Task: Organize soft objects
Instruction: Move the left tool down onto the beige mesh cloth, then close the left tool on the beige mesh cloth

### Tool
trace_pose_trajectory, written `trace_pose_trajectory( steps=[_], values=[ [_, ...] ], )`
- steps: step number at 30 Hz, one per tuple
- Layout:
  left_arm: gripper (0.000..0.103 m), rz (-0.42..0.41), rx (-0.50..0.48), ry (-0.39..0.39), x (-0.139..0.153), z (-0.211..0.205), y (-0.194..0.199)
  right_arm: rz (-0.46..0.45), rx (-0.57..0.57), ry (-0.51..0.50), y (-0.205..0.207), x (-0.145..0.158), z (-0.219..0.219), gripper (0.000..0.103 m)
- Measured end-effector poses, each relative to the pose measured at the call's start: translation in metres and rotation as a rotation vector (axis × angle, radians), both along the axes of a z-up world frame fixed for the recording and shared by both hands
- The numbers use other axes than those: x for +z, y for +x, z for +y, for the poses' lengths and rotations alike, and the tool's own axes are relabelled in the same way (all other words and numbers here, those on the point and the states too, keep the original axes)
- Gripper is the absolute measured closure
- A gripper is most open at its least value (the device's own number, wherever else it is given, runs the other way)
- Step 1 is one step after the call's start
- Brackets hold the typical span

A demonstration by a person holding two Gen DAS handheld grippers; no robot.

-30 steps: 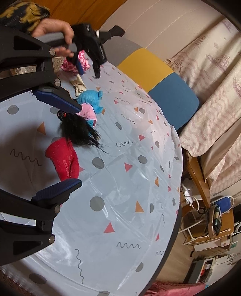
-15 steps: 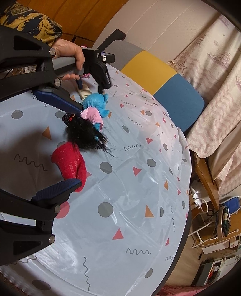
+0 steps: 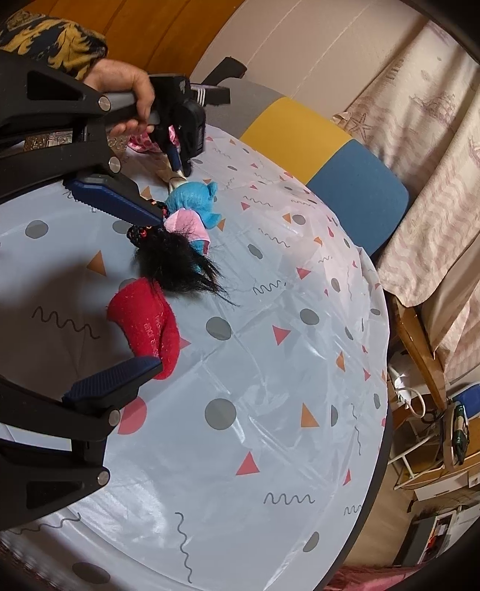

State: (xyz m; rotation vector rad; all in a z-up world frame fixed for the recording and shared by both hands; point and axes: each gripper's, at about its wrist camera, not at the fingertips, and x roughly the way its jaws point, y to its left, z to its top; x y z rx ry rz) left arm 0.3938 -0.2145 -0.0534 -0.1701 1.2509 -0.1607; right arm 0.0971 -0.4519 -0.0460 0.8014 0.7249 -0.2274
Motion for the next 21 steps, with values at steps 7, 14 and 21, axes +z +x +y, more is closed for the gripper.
trace_pose_trajectory(
  steps=[7, 14, 21],
  values=[
    [0.036, -0.078, -0.412, 0.356, 0.015, -0.049, 0.008, 0.011, 0.022, 0.021, 0.003, -0.004, 0.001, 0.029],
    [0.034, -0.114, -0.878, 0.690, 0.000, -0.072, -0.027, 0.024, 0.024, 0.041, 0.004, -0.007, -0.001, 0.029],
    [0.034, -0.143, -1.059, 0.768, -0.026, -0.072, -0.038, 0.027, 0.024, 0.040, 0.005, -0.007, -0.002, 0.029]
  ],
)
